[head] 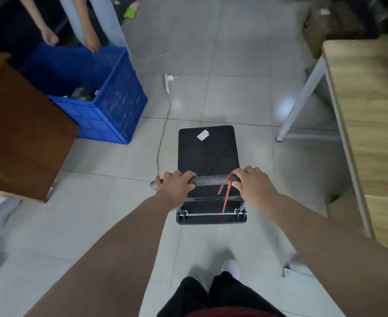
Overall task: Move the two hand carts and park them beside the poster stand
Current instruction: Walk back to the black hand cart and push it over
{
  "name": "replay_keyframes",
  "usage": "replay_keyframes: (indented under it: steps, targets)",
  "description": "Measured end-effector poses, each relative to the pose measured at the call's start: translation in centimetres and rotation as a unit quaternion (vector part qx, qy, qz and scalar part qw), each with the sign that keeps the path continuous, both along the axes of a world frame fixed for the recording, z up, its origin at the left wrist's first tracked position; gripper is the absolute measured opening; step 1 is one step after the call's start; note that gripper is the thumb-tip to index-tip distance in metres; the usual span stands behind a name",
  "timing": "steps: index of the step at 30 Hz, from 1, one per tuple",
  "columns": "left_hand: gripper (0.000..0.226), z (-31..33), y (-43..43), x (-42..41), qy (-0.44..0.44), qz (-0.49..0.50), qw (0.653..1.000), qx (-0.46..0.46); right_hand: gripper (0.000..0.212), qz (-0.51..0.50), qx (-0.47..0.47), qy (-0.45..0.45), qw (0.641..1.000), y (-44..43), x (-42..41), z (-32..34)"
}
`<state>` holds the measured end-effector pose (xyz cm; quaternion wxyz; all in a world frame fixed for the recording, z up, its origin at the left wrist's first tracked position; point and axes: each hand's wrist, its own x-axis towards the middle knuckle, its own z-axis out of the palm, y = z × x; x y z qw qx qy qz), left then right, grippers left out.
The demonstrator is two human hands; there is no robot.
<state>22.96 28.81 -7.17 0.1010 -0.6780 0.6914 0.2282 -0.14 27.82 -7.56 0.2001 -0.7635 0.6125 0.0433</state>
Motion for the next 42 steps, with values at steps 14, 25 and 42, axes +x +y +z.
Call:
replay_keyframes:
  steps: [14,25,42]
  targets:
    - [0.029,0.2,-18.8,1.5,0.007,-0.053,0.999,-0.007,0.031,-0.054,0.005,-0.014,0.998,-17.3,1.6,0.1]
    - [0.028,0.0,-36.8,1.7,-0.004,-0.119,0.993,-0.012,0.032,-0.12,0.026,-0.007,0.992,-32.0,2.2,0.7]
    - [0.028,0.5,-64.7,-4.8,-0.026,-0.083,0.996,-0.017,0.028,-0.053,-0.042,0.017,0.998,-60.4,-4.9,-1.1]
